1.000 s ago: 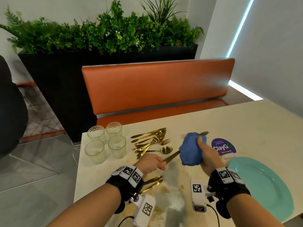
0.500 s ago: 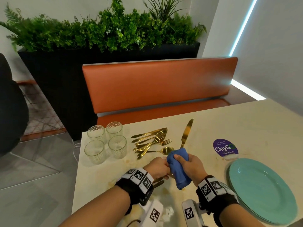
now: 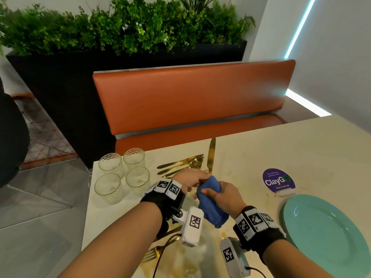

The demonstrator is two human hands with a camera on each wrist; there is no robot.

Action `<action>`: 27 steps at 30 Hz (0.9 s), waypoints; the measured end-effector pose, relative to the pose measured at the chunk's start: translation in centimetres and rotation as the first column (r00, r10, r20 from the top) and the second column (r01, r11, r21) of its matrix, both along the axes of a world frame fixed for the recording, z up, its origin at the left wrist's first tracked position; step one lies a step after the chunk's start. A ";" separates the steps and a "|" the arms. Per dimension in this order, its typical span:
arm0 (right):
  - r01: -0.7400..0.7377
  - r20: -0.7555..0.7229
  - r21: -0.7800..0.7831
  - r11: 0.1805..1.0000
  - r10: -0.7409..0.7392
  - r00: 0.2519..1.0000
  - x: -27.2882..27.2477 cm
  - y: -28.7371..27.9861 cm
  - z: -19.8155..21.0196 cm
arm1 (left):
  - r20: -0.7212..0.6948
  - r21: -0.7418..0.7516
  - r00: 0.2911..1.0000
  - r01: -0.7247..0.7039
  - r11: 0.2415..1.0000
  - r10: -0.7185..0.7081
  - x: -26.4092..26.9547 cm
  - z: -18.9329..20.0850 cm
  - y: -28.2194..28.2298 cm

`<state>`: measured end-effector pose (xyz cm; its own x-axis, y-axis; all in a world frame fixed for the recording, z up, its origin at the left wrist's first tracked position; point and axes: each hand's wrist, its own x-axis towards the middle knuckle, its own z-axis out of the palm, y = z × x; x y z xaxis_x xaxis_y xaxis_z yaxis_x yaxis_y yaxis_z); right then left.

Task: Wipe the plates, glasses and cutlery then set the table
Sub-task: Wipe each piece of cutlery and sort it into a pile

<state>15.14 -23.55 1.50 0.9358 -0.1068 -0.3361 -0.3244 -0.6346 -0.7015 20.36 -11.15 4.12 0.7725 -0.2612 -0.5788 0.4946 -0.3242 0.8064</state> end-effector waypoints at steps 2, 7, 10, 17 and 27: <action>-0.030 -0.016 0.001 1.000 0.030 0.999 0.9 -0.2 0.0 | 0.018 -0.036 0.998 -0.062 0.997 0.063 0.8 -0.5 -0.6; -0.185 -0.107 -0.112 0.976 0.173 0.979 3.0 -0.7 -0.7 | 0.101 0.011 0.974 -0.203 0.979 0.201 4.6 -1.6 -1.2; -0.206 -0.140 -0.123 0.971 0.189 0.972 3.9 -2.0 -1.4 | 0.225 0.264 0.970 -0.150 0.953 0.090 8.9 -2.2 0.3; -0.011 -0.096 -0.126 0.992 -0.001 0.995 6.1 -6.9 -2.7 | 0.072 0.922 0.873 0.126 0.366 -0.482 15.8 -7.8 2.6; 0.143 -0.067 -0.008 0.990 -0.143 0.987 6.1 -9.2 -3.5 | 0.180 0.954 0.781 0.010 0.299 -0.599 15.4 -11.7 3.0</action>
<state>21.24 -32.77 -2.04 0.8860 -0.2388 -0.3974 -0.4583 -0.5809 -0.6727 35.80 -8.19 -7.58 0.9623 -0.1104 -0.2487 -0.1211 -0.9923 -0.0279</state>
